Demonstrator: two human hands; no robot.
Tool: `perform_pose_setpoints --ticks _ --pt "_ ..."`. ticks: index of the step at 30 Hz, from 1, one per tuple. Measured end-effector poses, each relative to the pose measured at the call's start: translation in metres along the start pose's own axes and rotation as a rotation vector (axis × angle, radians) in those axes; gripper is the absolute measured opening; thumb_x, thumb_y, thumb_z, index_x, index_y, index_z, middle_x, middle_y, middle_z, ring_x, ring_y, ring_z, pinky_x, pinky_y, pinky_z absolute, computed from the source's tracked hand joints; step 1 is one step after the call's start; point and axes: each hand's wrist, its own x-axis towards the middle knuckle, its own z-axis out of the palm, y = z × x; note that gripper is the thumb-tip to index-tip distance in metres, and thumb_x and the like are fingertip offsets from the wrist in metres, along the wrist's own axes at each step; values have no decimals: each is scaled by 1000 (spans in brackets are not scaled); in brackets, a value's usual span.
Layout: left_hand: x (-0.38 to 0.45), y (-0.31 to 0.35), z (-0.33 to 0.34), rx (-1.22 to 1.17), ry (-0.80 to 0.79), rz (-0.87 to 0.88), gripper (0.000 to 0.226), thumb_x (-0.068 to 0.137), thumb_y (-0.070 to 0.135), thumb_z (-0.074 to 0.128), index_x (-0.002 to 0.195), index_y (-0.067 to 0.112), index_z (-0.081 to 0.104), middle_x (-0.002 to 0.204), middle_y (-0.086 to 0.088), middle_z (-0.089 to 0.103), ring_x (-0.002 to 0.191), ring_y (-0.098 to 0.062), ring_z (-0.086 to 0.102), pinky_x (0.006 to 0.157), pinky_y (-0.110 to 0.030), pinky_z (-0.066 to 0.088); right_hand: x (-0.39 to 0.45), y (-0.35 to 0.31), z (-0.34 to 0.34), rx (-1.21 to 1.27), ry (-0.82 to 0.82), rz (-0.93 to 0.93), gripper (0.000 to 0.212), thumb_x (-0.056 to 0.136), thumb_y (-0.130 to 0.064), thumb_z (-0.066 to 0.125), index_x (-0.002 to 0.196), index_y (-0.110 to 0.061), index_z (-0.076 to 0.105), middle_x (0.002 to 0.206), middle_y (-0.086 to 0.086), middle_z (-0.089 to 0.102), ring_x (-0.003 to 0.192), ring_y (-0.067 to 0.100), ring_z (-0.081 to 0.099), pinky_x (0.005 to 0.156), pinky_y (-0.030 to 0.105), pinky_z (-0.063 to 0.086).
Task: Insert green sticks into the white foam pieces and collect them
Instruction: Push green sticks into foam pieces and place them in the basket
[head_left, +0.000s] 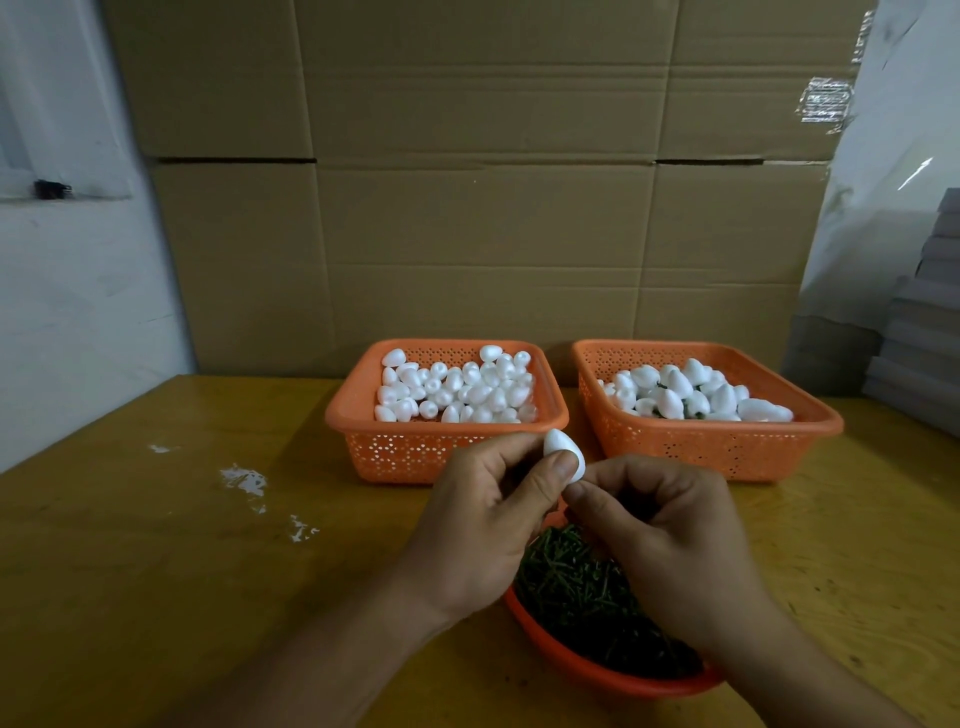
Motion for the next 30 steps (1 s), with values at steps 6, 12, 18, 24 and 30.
perform_pose_setpoints --ticks 6,12,18,24,30 --pt "0 -3 -3 -34 -23 -30 22 98 35 61 90 17 72 63 -1 50 58 -15 48 52 -23 42 4 0 -3 10 -19 43 15 89 -16 72 75 -16 77 63 11 68 54 34 57 49 32 46" --pt "-1 -10 -2 8 -31 -74 24 90 38 67 112 30 72 72 13 59 65 -2 56 58 -17 46 16 6 -18 -80 58 137 18 87 -26 72 72 -18 75 62 8 68 47 5 51 45 18 41" --pt "-4 -12 3 153 -92 -32 15 91 39 65 81 28 65 68 6 57 64 -11 54 60 -37 48 66 39 -67 -423 253 254 23 94 -21 68 71 -22 71 58 6 68 46 14 54 48 34 44" --pt "-4 -7 4 170 -129 18 51 97 45 56 54 27 37 49 14 32 47 -5 31 49 -22 31 109 76 -102 -778 360 416 37 94 -25 61 66 -2 66 57 15 62 49 24 51 53 31 38" --pt "-8 -8 7 178 -148 17 53 97 44 58 58 11 41 52 -7 38 50 -10 37 50 -29 33 140 82 -107 -945 303 598 34 91 -37 61 76 -6 65 70 13 65 60 27 61 58 32 47"
